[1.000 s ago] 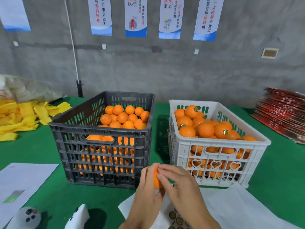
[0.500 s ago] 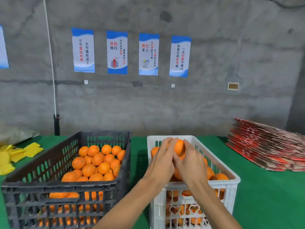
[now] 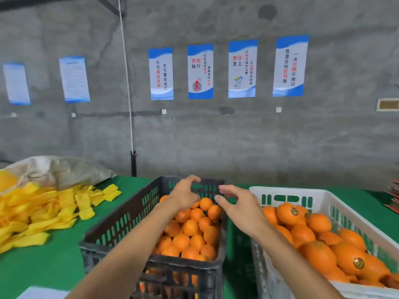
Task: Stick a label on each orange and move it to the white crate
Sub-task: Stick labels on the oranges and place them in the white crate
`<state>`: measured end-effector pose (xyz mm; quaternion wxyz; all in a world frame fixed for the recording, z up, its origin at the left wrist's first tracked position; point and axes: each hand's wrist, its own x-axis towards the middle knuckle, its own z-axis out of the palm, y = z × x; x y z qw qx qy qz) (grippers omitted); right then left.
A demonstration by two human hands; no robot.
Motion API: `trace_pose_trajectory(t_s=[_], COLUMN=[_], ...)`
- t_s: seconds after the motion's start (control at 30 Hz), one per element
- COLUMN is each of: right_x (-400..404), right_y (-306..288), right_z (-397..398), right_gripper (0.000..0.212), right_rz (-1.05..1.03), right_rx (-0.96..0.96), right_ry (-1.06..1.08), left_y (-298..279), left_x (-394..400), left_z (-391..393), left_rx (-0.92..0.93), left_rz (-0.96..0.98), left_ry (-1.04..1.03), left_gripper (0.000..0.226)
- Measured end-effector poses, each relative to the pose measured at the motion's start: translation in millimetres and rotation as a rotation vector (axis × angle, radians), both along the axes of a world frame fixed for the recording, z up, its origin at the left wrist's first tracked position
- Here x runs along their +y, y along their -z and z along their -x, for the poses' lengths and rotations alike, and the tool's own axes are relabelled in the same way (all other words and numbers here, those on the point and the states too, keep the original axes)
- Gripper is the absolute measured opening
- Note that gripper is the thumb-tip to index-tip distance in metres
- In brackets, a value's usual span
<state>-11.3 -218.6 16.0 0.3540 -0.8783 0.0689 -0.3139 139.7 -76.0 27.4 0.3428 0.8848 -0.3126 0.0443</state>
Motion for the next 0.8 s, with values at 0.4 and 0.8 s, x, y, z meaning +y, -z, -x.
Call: trace_pose_trajectory(t_s=[0.4,0.8], right_x=[-10,-11], right_y=[33,30], right_z=[-156,-149], right_gripper=[0.044,0.037], right_rz=[0.060,0.063], right_rx=[0.229,0.168], right_ry=[-0.025,0.031], left_y=[85,63], left_x=[-17,-34], left_z=[-152,-144], left_rx=[0.438,0.029], left_rz=[-0.515,-0.735], left_ry=[-0.096,0.002], left_gripper=[0.056,0.065])
